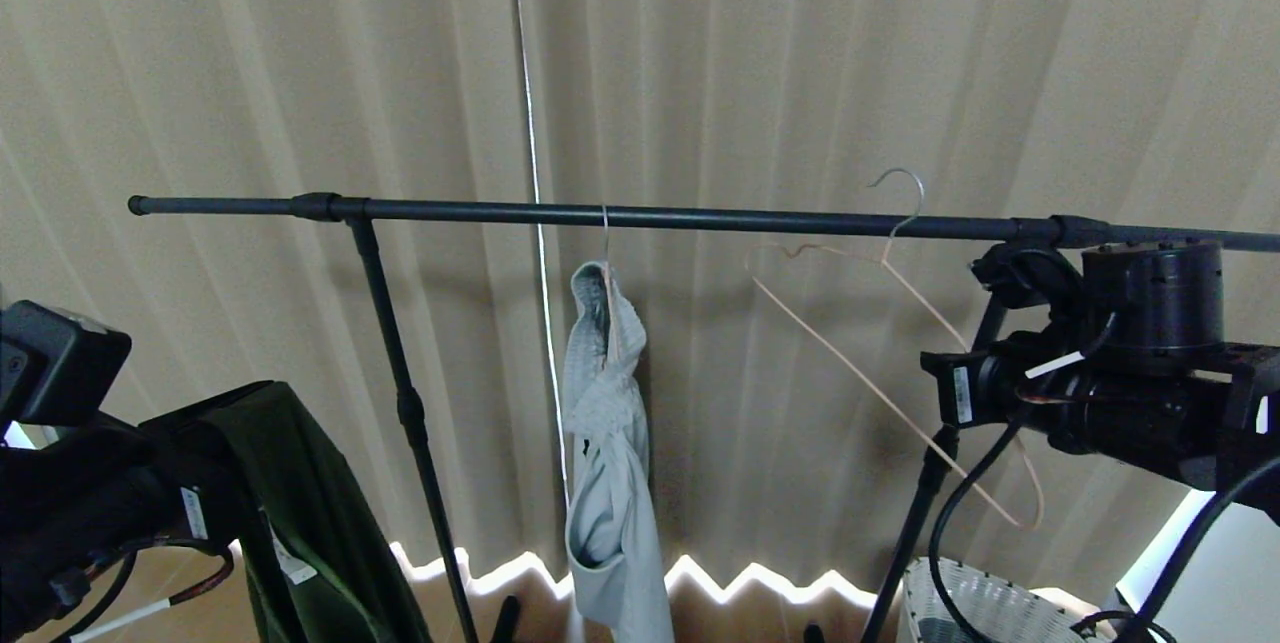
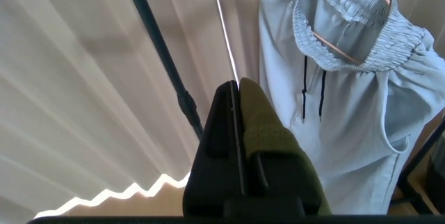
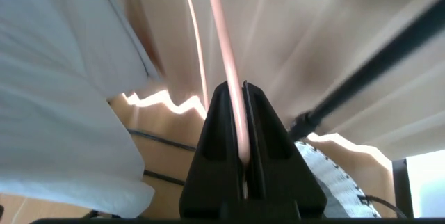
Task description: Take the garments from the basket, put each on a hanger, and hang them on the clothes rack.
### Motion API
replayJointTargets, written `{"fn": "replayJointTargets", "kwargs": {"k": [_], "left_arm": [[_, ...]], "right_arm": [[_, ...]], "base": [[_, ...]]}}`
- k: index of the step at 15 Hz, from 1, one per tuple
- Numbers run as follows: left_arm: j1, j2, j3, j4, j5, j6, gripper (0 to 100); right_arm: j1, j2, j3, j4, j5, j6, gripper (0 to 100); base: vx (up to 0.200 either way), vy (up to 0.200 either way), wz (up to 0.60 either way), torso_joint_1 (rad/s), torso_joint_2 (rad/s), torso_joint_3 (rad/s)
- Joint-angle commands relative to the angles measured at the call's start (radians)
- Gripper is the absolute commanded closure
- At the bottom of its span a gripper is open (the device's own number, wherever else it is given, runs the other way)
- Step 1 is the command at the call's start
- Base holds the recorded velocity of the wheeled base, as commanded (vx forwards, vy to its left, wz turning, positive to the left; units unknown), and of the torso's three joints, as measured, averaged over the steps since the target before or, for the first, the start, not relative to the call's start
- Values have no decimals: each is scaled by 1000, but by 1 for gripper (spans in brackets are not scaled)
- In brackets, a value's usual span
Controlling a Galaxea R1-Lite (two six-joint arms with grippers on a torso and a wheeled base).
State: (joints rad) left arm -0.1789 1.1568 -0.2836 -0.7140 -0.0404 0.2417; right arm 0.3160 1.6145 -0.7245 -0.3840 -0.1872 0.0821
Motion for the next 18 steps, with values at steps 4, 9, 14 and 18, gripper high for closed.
{"fn": "replayJointTargets", "kwargs": {"k": [4, 9, 14, 18], "left_arm": [[4, -6, 8, -1, 2, 19, 100], [4, -2, 8, -1, 2, 19, 100], [6, -2, 8, -1, 2, 19, 100], [4, -3, 9, -1, 2, 19, 100]], "right_arm": [[3, -128, 85, 1, -1, -2, 100], [3, -177, 122, 8, -1, -5, 100], [3, -197, 154, 2, -1, -4, 100], [3, -205, 171, 1, 0, -4, 100]], "base": [[-200, 0, 0, 6, 6, 1], [-200, 0, 0, -7, 1, 3], [-200, 0, 0, 3, 3, 3], [-100, 0, 0, 1, 2, 1]]}}
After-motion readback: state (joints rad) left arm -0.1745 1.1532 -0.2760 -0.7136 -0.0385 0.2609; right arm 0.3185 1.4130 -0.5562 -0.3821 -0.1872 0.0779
